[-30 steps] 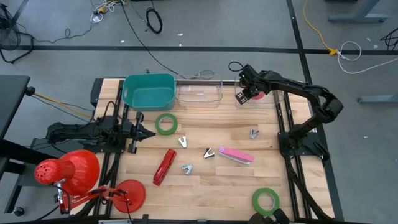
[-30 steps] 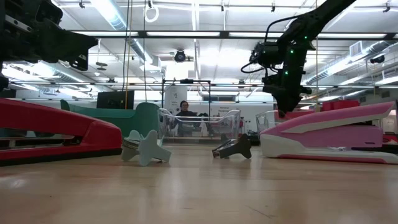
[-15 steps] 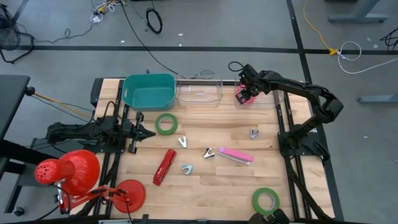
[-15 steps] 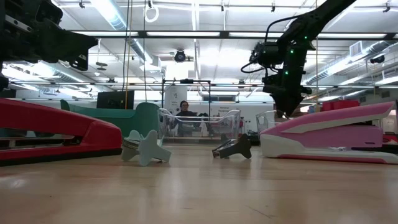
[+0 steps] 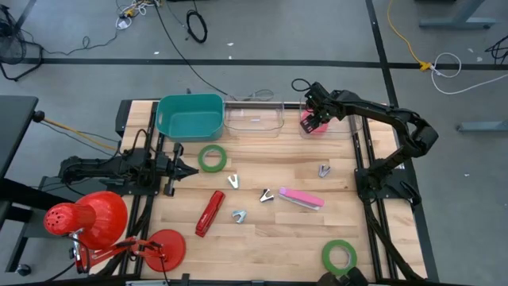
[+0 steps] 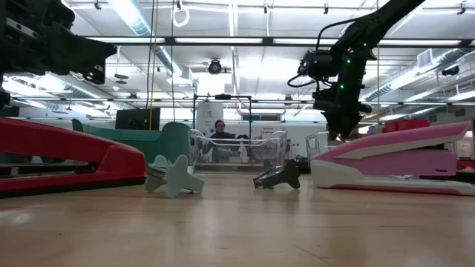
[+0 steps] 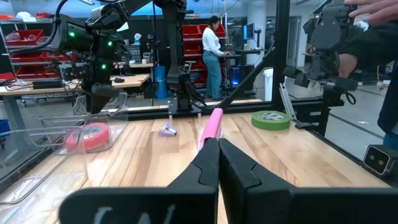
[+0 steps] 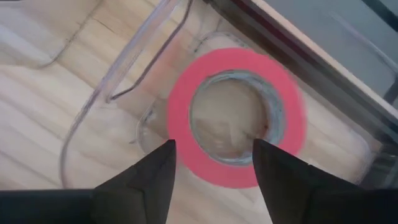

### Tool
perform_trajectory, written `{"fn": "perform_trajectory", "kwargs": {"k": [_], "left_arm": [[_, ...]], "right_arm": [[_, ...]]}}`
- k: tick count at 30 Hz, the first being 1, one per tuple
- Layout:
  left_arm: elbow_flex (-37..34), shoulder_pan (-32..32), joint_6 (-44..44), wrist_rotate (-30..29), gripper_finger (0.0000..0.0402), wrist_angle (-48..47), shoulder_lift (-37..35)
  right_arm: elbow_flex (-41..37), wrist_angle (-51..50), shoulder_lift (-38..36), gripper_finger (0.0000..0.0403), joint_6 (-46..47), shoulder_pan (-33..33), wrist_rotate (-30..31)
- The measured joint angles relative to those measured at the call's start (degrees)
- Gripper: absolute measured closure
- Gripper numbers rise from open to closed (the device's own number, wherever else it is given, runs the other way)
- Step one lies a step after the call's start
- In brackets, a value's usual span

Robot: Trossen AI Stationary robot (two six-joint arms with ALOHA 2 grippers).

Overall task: Pick and place Stapler, Stapler remover, tape
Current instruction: Put the purple staple remover into the blue bin

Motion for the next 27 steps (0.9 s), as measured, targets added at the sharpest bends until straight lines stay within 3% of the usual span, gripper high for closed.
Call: {"fn": "perform_trajectory", "kwargs": {"k": [14, 27], "left_arm": [[0.01, 0.02, 0.00, 0.01, 0.0399, 0.00, -0.01], [-0.01, 0.02, 0.00, 0.01, 0.0399, 0.00, 0.00]], "right_arm": [[0.00, -0.30, -3.60, 0.0191, -0.02, 0.10, -1.08], [0.00, -0.61, -10.15, 0.0191, -0.06, 3.84, -8.96]]}}
